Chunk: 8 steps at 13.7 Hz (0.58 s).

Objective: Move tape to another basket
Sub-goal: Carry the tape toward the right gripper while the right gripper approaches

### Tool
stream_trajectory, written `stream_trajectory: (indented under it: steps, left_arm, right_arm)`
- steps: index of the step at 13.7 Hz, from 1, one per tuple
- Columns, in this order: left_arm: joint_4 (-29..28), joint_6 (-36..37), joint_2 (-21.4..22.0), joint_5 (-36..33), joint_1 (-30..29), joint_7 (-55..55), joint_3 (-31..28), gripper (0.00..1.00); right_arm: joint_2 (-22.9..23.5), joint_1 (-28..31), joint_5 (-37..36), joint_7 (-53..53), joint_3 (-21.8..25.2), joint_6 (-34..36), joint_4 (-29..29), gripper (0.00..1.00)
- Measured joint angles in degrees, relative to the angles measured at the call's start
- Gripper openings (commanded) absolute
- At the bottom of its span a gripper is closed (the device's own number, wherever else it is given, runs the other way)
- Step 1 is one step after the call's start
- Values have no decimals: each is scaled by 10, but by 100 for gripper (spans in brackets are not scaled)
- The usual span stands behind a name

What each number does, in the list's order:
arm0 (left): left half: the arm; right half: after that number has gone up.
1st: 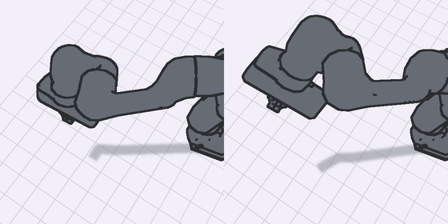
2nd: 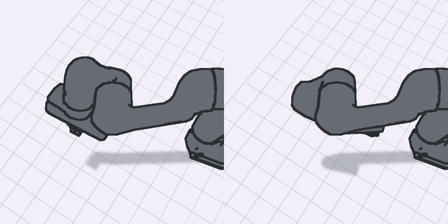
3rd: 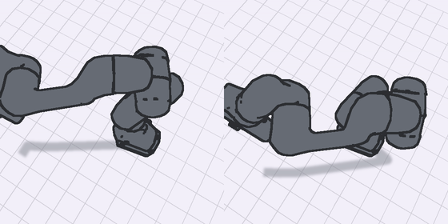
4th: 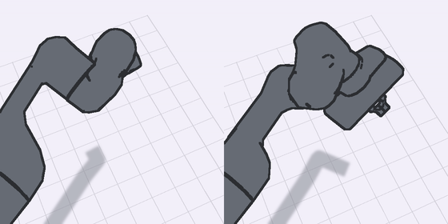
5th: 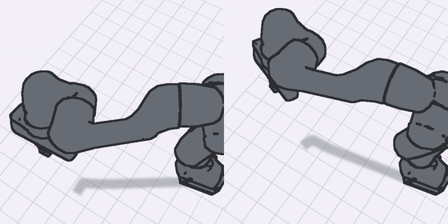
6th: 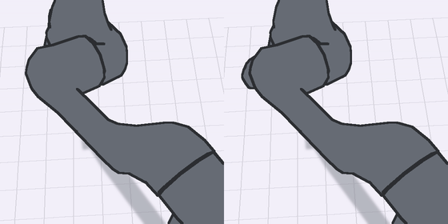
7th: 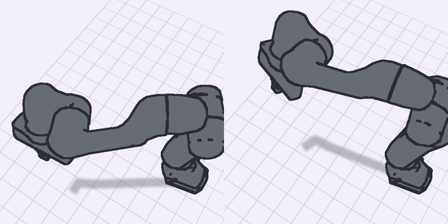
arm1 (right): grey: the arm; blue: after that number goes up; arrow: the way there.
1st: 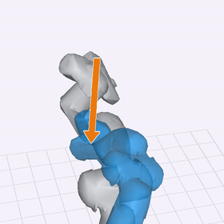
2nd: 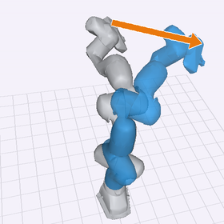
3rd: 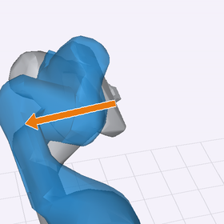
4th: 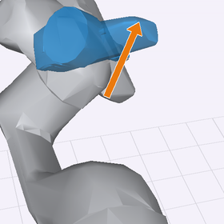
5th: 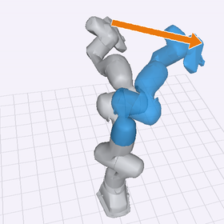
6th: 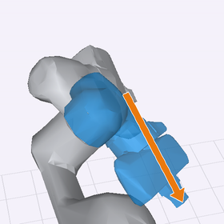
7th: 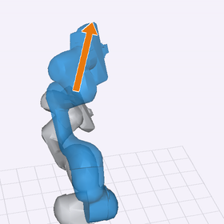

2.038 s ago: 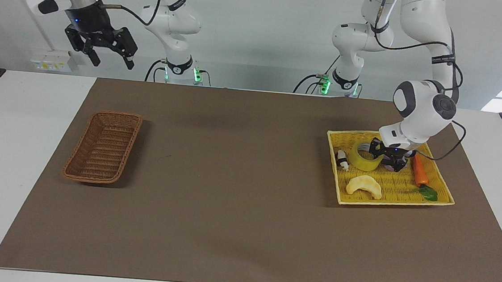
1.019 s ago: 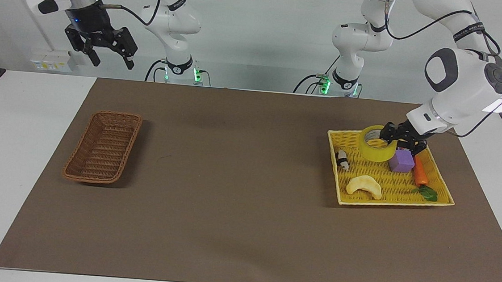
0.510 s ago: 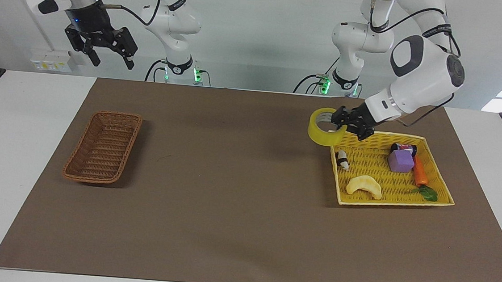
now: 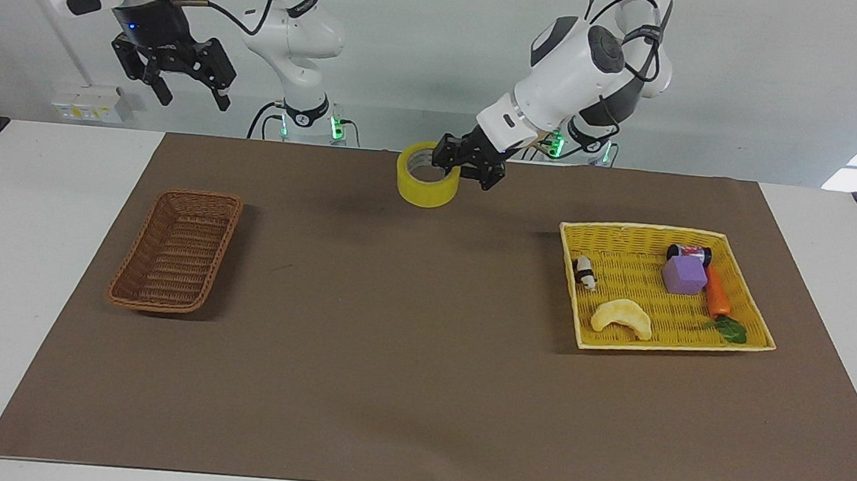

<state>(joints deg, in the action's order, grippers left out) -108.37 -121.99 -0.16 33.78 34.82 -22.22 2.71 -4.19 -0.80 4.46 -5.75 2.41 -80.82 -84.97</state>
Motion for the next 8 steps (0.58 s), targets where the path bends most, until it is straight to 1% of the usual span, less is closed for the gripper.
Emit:
stream_trajectory:
  steps: [2,4,5,8]
  left_arm:
    - [0,-23,0,0,8,-22,5,0]
    - [0,-26,0,0,9,-25,8,0]
    - [0,-27,0,0,9,-26,8,0]
    - [0,-27,0,9,9,-26,13,0]
  right_arm:
    - [0,-9,15,0,-3,-15,-22,100]
    - [1,-24,38,0,-5,-37,-43,100]
    - [1,-30,60,0,-5,-44,-49,100]
    - [5,-32,155,5,-4,-69,-62,100]
